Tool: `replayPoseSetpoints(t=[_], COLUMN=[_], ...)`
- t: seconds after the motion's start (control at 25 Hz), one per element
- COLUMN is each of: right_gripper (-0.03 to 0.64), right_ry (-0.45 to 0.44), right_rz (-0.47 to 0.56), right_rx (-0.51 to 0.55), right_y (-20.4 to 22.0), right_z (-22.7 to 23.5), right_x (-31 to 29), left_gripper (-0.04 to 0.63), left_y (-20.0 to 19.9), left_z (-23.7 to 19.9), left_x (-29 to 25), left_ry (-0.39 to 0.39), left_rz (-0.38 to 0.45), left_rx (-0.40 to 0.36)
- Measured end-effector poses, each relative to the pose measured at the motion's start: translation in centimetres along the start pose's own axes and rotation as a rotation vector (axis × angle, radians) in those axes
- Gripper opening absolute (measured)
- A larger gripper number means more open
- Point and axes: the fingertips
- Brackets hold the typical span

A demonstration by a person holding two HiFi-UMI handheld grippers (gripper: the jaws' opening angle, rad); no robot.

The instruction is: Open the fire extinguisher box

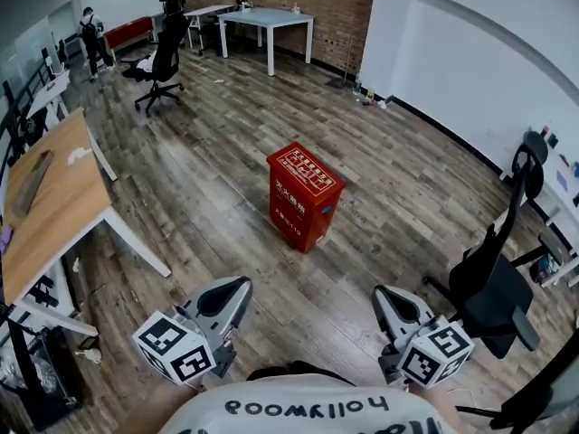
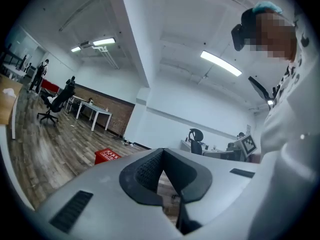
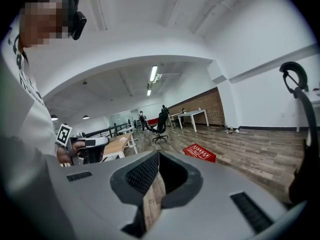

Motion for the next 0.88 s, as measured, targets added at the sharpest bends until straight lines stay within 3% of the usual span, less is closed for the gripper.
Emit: replayPoseSetpoints(t=[0.24, 0.56, 0.88], right_gripper=[0.009, 0.009, 0.009], right_ry=[-0.008, 0.044, 0.069], right_rz=[0.003, -0.037, -0.079], right_rx=[-0.008, 0.014, -0.005], right_y=[0.4, 2.0, 3.8], right_z=[-0.6, -1.5, 0.0], right_x=[-1.4, -4.0, -5.0], left_gripper=[0.006, 0.006, 0.006], left_y=[0.4, 1.8, 3.2], left_z=[-1.3, -2.9, -4.3], left_x=[0.5, 0.5, -0.7], left_ry=[-0.005, 0.034, 0.041], left_rz=[-0.023, -0.07, -0.119], left_rx=[0.004, -0.009, 0.011])
Point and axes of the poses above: the fingertips, and each gripper's own axes: x backward along the fingers, z to its right, y out of its underside, and after that the axes turned 2 degrees about y, right-handed
